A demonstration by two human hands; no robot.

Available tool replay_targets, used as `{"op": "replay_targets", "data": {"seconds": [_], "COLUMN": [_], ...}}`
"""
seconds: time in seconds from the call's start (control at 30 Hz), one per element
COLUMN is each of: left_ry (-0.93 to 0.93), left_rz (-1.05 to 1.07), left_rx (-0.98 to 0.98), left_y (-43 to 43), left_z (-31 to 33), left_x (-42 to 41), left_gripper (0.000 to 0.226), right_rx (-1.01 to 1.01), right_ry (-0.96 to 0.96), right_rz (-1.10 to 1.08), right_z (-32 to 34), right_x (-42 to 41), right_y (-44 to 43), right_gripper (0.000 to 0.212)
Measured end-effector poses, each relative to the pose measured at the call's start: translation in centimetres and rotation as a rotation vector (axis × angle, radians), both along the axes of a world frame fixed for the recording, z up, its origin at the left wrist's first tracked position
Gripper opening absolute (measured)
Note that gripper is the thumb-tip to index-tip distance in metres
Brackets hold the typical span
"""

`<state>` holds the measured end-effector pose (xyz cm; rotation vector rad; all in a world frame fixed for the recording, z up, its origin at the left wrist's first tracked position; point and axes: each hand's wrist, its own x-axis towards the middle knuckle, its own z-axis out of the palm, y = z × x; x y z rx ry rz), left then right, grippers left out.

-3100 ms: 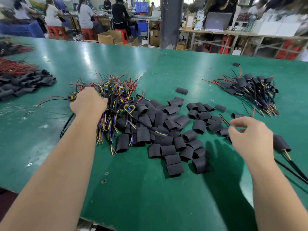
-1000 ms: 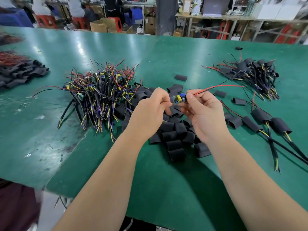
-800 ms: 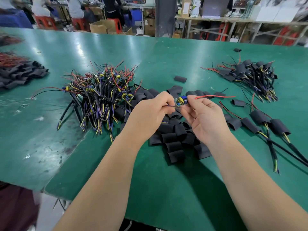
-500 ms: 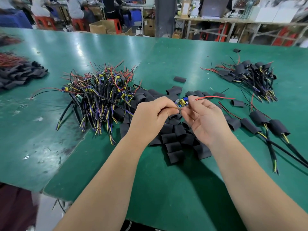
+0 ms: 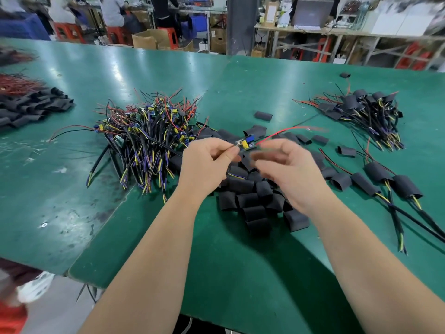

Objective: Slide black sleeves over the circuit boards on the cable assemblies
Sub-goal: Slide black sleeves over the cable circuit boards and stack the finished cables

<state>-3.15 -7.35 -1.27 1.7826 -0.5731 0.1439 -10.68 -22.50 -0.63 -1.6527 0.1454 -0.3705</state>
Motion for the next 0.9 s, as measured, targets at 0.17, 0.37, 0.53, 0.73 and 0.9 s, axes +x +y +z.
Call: {"op": "replay_targets", "data": {"seconds": [0.17, 0.37, 0.53, 0.73, 0.9], "left_ry": [0.041, 0.054, 0.087, 0.189, 0.252], "left_rz": [0.066, 0.029, -0.036, -0.192, -0.309], "left_rx": [-0.025, -0.053, -0.136, -0.246, -0.299], "left_y": [0.2, 0.6, 0.9, 1.9, 2.4], "left_z": [-0.3, -0.5, 0.0, 0.4, 0.8], "left_x": [0.4, 0.6, 0.6, 0.8, 0.8], "left_gripper": [0.016, 0.018, 0.015, 0.019, 0.017], "right_rx": [-1.08, -1.259, -1.164, -0.938, 0.147], "right_ry": [0.214, 0.418, 0.333, 0.125, 0.035], "right_rz": [0.039, 0.081, 0.083, -0.192, -0.163], "right_z": [-1.0, 0.2, 0.9, -0.2, -0.5], "right_x": [0.7, 2.5, 2.3, 0.1, -2.2], "right_y": [1.6, 3.2, 2.7, -1.1, -4.3], "right_gripper": [0.019, 0.044, 0.024, 0.049, 0.049]}}
